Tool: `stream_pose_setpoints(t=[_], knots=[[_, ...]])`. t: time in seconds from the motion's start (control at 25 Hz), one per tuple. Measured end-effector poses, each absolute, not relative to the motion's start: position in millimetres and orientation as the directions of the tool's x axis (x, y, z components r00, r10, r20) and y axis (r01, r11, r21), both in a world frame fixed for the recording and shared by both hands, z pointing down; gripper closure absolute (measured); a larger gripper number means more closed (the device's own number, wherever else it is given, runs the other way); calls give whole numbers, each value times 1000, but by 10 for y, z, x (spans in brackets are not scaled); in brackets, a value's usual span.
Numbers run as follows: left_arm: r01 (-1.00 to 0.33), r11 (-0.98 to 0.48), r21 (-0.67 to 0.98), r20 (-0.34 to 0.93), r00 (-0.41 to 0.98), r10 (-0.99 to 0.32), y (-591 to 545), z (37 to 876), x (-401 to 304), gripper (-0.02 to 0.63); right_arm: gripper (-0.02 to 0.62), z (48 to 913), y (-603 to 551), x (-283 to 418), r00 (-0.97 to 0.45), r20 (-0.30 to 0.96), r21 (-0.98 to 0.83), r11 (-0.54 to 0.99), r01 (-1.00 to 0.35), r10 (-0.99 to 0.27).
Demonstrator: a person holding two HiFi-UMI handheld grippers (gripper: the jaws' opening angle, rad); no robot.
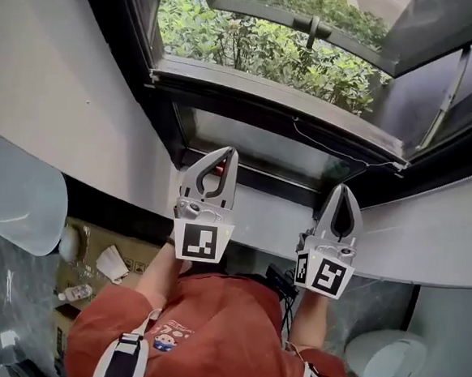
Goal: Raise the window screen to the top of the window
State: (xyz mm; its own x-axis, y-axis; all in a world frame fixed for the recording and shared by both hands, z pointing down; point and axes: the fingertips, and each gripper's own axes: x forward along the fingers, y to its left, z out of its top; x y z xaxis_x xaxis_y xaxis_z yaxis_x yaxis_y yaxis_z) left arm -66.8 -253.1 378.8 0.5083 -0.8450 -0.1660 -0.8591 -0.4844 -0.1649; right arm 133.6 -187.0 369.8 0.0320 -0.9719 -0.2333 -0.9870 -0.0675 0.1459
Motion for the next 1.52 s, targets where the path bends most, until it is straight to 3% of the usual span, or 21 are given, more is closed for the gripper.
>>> stream_pose_setpoints(t=[0.68, 0.96, 1.12, 1.16, 1.52], knots=[[-841, -509, -182, -157, 536, -829, -3025, 3825, -388, 600, 586, 3773, -2235, 1714, 89, -235, 146, -125, -981, -968], [-813, -492, -311, -118, 547, -829, -3129, 3886, -360, 597, 584, 3862, -2454, 1616, -13, -158, 291, -34, -956, -987], [-749, -481, -456, -76, 571, -817, -3215, 3981, -329, 554, 581, 3845, -2553, 1559, -66, -114, 390, 16, -921, -991], [-726, -476, -497, -54, 573, -818, -3244, 4021, -324, 542, 517, 3872, -2581, 1554, -80, -82, 423, 38, -905, -993], [-410, -348, -843, 99, 518, -849, -3495, 4260, -437, 466, 374, 4255, -2774, 1751, -53, 228, 727, 206, -654, -972]])
